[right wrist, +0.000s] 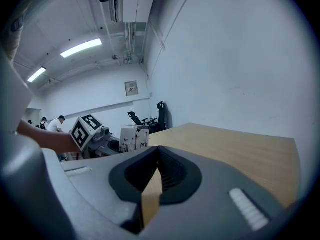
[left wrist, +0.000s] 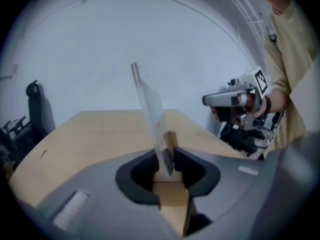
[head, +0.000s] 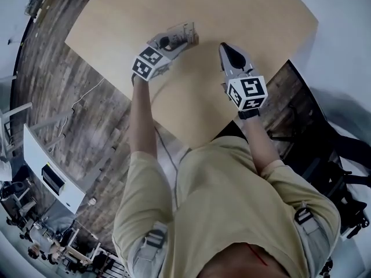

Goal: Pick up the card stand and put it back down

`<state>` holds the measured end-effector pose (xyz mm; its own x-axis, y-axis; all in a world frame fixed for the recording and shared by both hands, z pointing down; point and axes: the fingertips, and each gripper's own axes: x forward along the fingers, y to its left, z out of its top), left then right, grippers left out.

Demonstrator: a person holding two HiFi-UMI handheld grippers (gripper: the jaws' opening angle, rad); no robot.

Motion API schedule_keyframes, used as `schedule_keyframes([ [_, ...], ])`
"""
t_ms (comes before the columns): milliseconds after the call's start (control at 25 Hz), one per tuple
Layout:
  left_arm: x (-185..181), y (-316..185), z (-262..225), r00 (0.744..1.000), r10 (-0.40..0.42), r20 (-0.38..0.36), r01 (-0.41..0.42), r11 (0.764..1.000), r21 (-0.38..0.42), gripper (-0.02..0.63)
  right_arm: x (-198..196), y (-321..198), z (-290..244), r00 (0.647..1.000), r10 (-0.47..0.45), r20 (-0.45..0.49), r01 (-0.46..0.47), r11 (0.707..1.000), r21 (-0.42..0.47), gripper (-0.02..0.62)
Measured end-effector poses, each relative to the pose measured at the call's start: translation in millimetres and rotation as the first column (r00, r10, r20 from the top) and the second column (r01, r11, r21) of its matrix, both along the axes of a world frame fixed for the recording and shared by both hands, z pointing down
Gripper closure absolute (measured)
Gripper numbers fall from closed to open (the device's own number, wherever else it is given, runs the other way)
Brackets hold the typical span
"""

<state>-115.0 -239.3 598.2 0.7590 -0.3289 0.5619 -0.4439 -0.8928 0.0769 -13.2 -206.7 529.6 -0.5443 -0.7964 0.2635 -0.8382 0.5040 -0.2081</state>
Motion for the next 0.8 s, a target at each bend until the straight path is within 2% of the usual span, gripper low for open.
schedule_keyframes([
  [200,-24,23,-53,0.985,-0.175,0.003,0.175,0.983,0.053,0.514,-16,25,-32,1.000,-0.018,0.021,0.017,0.999,0.047,0.592],
  [400,-43,52,-109,0.939,-0.344,-0.022,0.345,0.931,0.119,0.514,-35,58,-66,0.998,-0.044,0.034,0.040,0.994,0.101,0.592],
  [520,-55,73,-136,0.896,-0.442,-0.046,0.444,0.882,0.159,0.514,-48,78,-88,0.997,-0.072,0.033,0.067,0.988,0.138,0.592],
  [680,-70,105,-162,0.829,-0.550,-0.103,0.557,0.792,0.251,0.514,-62,102,-105,0.995,-0.094,0.039,0.087,0.982,0.167,0.592],
  [800,-83,134,-178,0.785,-0.601,-0.152,0.616,0.727,0.304,0.514,-73,117,-118,0.994,-0.101,0.034,0.093,0.978,0.189,0.592],
])
